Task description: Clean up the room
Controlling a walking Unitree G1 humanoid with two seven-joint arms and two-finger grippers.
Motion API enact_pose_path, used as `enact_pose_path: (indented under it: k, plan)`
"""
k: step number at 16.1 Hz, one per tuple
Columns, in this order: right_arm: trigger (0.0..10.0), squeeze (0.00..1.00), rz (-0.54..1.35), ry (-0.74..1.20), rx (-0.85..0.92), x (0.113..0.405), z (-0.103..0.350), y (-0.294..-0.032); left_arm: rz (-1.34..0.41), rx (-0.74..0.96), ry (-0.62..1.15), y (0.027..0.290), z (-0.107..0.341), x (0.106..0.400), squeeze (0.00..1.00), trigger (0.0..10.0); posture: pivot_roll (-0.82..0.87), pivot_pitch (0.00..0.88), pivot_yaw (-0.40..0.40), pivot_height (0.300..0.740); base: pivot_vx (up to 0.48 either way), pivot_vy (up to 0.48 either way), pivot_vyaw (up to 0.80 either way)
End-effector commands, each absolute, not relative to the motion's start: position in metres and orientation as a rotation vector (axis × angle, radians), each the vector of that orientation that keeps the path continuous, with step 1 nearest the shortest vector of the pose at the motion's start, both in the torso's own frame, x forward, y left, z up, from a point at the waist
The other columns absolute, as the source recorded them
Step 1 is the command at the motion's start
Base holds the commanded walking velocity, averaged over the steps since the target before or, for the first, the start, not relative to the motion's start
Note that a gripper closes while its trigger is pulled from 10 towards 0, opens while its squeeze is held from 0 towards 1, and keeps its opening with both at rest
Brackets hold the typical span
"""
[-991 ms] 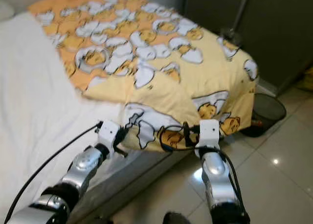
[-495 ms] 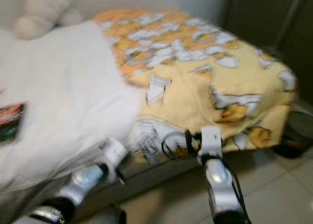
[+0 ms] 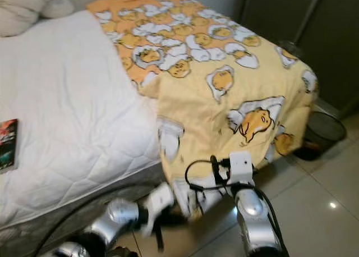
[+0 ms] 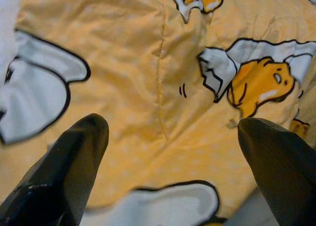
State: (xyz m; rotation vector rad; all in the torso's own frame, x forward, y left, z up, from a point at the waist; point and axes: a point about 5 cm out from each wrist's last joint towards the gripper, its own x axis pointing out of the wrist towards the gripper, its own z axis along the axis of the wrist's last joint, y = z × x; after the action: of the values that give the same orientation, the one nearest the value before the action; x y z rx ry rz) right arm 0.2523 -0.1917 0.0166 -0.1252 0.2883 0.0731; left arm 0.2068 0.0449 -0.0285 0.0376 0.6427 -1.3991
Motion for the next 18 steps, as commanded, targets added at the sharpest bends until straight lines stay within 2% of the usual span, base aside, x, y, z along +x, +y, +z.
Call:
enact_pose_path:
  k: [1,4,6,9,13,16,17,18]
  plan:
    - [10.0,0.0,0.089,0.295,-0.152,0.25,0.019,-0.198,-1.48,-0.002,0.668,0.046,-0.031,0.196,0.0,10.0,-0.06,0.0,-0.048,0.728,0.0,0.0,0.0]
    - [10.0,0.0,0.113,0.316,-0.169,0.246,0.018,-0.201,-1.538,0.003,0.6,0.041,-0.024,0.195,0.0,10.0,-0.05,0.0,-0.072,0.728,0.0,0.0,0.0]
    - [10.0,0.0,0.13,0.323,-0.175,0.248,0.017,-0.2,-1.457,-0.075,0.535,0.038,-0.01,0.215,0.0,10.0,-0.04,0.0,-0.078,0.728,0.0,0.0,0.0]
    - [10.0,0.0,0.136,0.319,-0.173,0.256,0.02,-0.196,-1.373,-0.057,0.481,0.045,-0.001,0.228,0.0,10.0,-0.02,0.0,-0.077,0.728,0.0,0.0,0.0]
    - [10.0,0.0,0.156,0.316,-0.162,0.261,0.019,-0.188,-1.339,-0.008,0.484,0.05,-0.005,0.224,0.0,10.0,0.0,0.0,-0.083,0.728,-0.371,-0.122,0.0]
    - [10.0,0.0,0.164,0.32,-0.161,0.264,0.019,-0.186,-1.304,-0.006,0.533,0.034,-0.004,0.233,0.0,10.0,0.02,0.0,-0.085,0.728,0.0,0.0,0.0]
    - [10.0,0.0,0.174,0.323,-0.168,0.266,0.018,-0.185,-1.33,-0.098,0.553,0.023,0.0,0.234,0.0,10.0,0.02,0.0,-0.082,0.728,0.0,0.0,0.0]
    - [10.0,0.0,0.175,0.323,-0.169,0.266,0.018,-0.185,-1.337,-0.107,0.563,0.021,0.001,0.234,0.0,10.0,0.02,0.0,-0.082,0.728,0.0,0.0,0.0]
